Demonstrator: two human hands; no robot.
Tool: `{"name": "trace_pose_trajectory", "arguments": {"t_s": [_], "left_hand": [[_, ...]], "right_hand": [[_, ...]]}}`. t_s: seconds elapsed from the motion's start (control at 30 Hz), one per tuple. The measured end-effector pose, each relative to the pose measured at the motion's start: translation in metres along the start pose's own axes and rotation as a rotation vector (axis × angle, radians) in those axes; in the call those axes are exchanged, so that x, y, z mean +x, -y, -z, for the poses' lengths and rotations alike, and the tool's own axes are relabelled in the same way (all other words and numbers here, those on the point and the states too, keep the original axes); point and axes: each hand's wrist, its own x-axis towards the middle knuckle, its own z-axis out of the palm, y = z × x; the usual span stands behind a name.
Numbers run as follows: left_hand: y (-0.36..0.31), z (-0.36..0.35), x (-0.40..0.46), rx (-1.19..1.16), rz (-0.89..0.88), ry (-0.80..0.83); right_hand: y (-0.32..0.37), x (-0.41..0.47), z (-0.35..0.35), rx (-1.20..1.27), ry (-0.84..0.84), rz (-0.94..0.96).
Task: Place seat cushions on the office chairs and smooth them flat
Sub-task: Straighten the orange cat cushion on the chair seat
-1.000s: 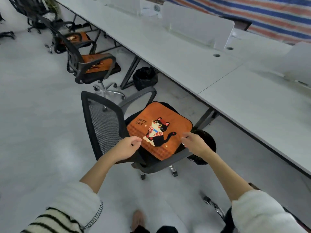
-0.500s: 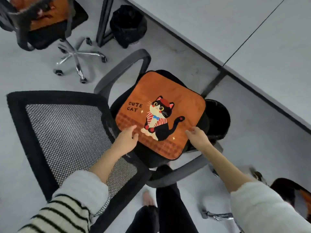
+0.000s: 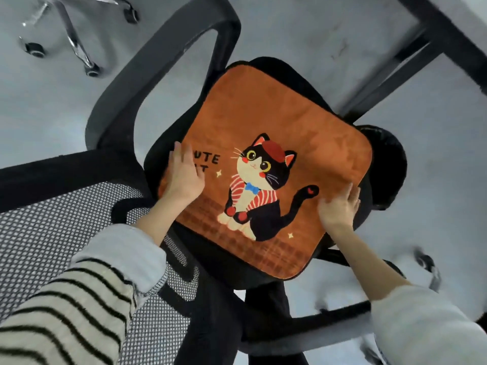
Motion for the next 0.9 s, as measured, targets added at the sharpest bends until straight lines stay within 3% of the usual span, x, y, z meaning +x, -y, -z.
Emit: {"name": "trace_pose_trajectory", "arguments": {"t_s": [0.13,0.27,0.43,0.53,0.7,0.9], "left_hand": [[0.005,0.003,0.028,0.067,0.009,-0.011],[0.004,0.015,0.039,0.05,-0.021,-0.137],[-0.019,0.025,0.008,0.117,-0.078,-0.157],[-0.035,0.033,-0.027,0.067,-0.068,-0.131],[-0.069,0.047,-0.098,-0.165,0.017,0.002],[-0.106,0.022,-0.152,-0.982,0.598,0.323]], "right_hand": [[-0.004,0.008,-0.018,0.107,-0.114,-0.098],[-0.004,0.011,-0.013,0.233,-0.255,-0.247],[0.008,0.005,0.003,0.453,-0.296,-0.402],[0.026,-0.015,0.023,0.506,-0.288,-0.257],[0.068,-0.042,0.062,0.382,-0.186,0.187],[0.134,-0.046,0.099,-0.11,0.007,0.732]]}}
